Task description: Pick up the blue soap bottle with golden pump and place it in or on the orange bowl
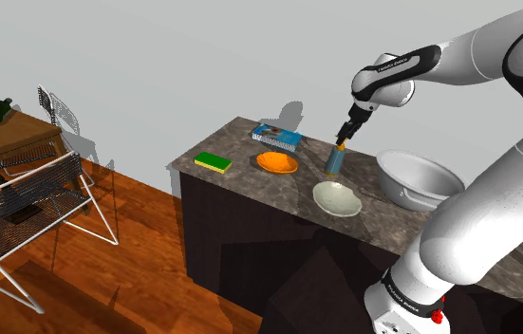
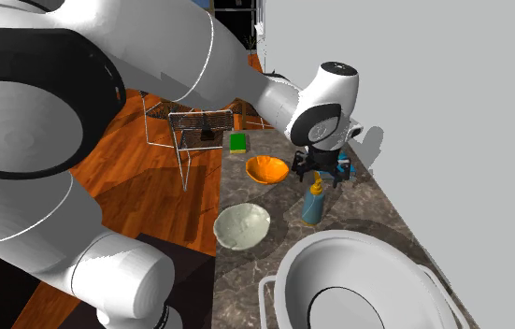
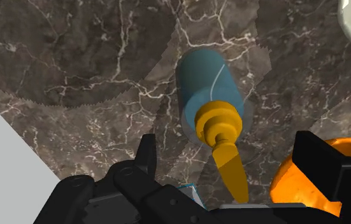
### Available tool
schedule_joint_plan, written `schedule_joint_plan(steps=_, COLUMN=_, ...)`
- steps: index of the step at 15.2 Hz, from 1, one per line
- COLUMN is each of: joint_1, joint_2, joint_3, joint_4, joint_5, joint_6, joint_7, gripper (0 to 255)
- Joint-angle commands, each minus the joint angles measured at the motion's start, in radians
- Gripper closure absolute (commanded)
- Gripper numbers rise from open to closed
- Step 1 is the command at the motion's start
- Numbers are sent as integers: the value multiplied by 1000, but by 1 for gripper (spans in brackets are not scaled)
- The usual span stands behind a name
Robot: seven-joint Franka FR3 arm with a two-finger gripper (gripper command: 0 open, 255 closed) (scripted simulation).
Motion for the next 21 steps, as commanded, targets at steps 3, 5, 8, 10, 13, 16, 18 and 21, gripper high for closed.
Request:
schedule_joint_plan(steps=3, joint_1=0, joint_2=0, joint_3=0, joint_4=0, joint_5=0, joint_6=0, joint_7=0, gripper=255)
schedule_joint_plan(steps=5, joint_1=0, joint_2=0, joint_3=0, joint_4=0, joint_5=0, joint_6=0, joint_7=0, gripper=255)
schedule_joint_plan(steps=8, joint_1=0, joint_2=0, joint_3=0, joint_4=0, joint_5=0, joint_6=1, joint_7=0, gripper=255)
schedule_joint_plan(steps=10, joint_1=0, joint_2=0, joint_3=0, joint_4=0, joint_5=0, joint_6=0, joint_7=0, gripper=255)
schedule_joint_plan(steps=13, joint_1=-3, joint_2=-22, joint_3=7, joint_4=23, joint_5=-17, joint_6=-41, joint_7=15, gripper=255)
schedule_joint_plan(steps=16, joint_1=-5, joint_2=-41, joint_3=15, joint_4=49, joint_5=-30, joint_6=-82, joint_7=28, gripper=255)
schedule_joint_plan(steps=18, joint_1=-7, joint_2=-52, joint_3=19, joint_4=66, joint_5=-38, joint_6=-109, joint_7=36, gripper=255)
schedule_joint_plan(steps=21, joint_1=-8, joint_2=-67, joint_3=26, joint_4=95, joint_5=-47, joint_6=-150, joint_7=46, gripper=255)
